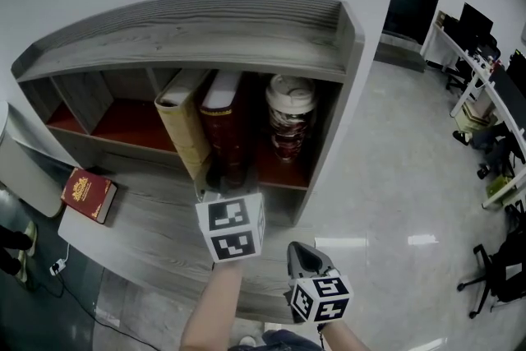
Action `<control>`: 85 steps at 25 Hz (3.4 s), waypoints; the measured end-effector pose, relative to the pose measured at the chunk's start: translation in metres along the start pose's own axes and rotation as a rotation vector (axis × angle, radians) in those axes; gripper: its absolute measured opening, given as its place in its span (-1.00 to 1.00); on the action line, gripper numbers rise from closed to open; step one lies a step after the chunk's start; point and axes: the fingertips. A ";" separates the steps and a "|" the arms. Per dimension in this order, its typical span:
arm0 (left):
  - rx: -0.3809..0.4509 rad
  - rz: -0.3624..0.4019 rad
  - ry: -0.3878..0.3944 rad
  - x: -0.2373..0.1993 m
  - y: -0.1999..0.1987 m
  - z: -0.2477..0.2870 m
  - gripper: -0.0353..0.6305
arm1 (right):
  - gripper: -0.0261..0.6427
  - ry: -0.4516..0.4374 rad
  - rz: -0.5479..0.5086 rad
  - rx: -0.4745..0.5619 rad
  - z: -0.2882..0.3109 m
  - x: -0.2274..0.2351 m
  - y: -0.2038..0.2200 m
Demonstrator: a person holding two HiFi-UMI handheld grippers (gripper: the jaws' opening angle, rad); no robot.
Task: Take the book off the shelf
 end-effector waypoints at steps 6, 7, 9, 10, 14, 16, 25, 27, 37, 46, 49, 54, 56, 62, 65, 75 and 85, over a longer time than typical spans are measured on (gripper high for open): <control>0.005 0.003 -0.003 0.003 -0.001 0.009 -0.28 | -0.90 0.009 0.013 -0.012 0.001 0.006 0.004; 0.006 0.000 -0.005 0.004 -0.002 0.010 -0.28 | -0.90 0.011 0.014 -0.011 0.001 0.007 0.004; 0.007 -0.002 -0.010 0.003 -0.003 0.013 -0.28 | -0.90 0.013 0.016 -0.010 0.002 0.008 0.003; 0.006 -0.002 -0.011 0.004 -0.003 0.014 -0.28 | -0.90 0.014 0.016 -0.011 0.002 0.008 0.003; 0.003 -0.002 -0.009 0.005 -0.003 0.018 -0.28 | -0.90 0.015 0.015 -0.017 0.003 0.009 0.005; 0.005 -0.003 -0.010 0.005 -0.004 0.021 -0.28 | -0.90 0.015 0.015 -0.020 0.004 0.009 0.005; 0.004 -0.010 -0.020 0.005 -0.004 0.031 -0.28 | -0.90 0.022 0.015 -0.026 0.006 0.010 0.006; 0.003 -0.014 -0.021 0.005 -0.004 0.033 -0.28 | -0.90 0.023 0.014 -0.027 0.007 0.010 0.006; 0.000 -0.017 -0.039 0.005 -0.005 0.040 -0.28 | -0.90 0.022 0.009 -0.032 0.004 0.008 0.007; -0.022 -0.026 -0.041 0.006 -0.004 0.043 -0.28 | -0.90 0.012 -0.011 -0.033 0.001 0.000 0.007; -0.025 -0.020 -0.047 0.005 -0.003 0.042 -0.25 | -0.90 0.013 -0.016 -0.030 -0.002 -0.002 0.006; -0.030 -0.015 -0.053 0.005 -0.002 0.034 -0.25 | -0.90 0.018 -0.021 -0.028 -0.009 -0.005 0.007; -0.027 -0.017 -0.055 0.005 -0.001 0.028 -0.25 | -0.90 0.021 -0.021 -0.028 -0.012 -0.006 0.008; -0.020 -0.024 -0.049 0.003 0.003 0.005 -0.25 | -0.90 0.021 -0.026 -0.037 -0.020 -0.014 0.013; -0.020 -0.025 -0.034 0.003 0.005 -0.009 -0.25 | -0.90 0.020 -0.032 -0.031 -0.024 -0.019 0.012; -0.025 -0.012 0.010 0.000 0.013 -0.065 -0.25 | -0.90 0.012 -0.043 -0.016 -0.038 -0.046 0.014; -0.040 -0.009 0.034 -0.015 0.023 -0.119 -0.25 | -0.90 -0.001 -0.049 -0.012 -0.056 -0.085 0.024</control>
Point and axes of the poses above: the fingertips, and each gripper's own axes: z forward along the fingers, x to its right, y out of its underside, and after that the axes turned 14 degrees about -z, right-handed
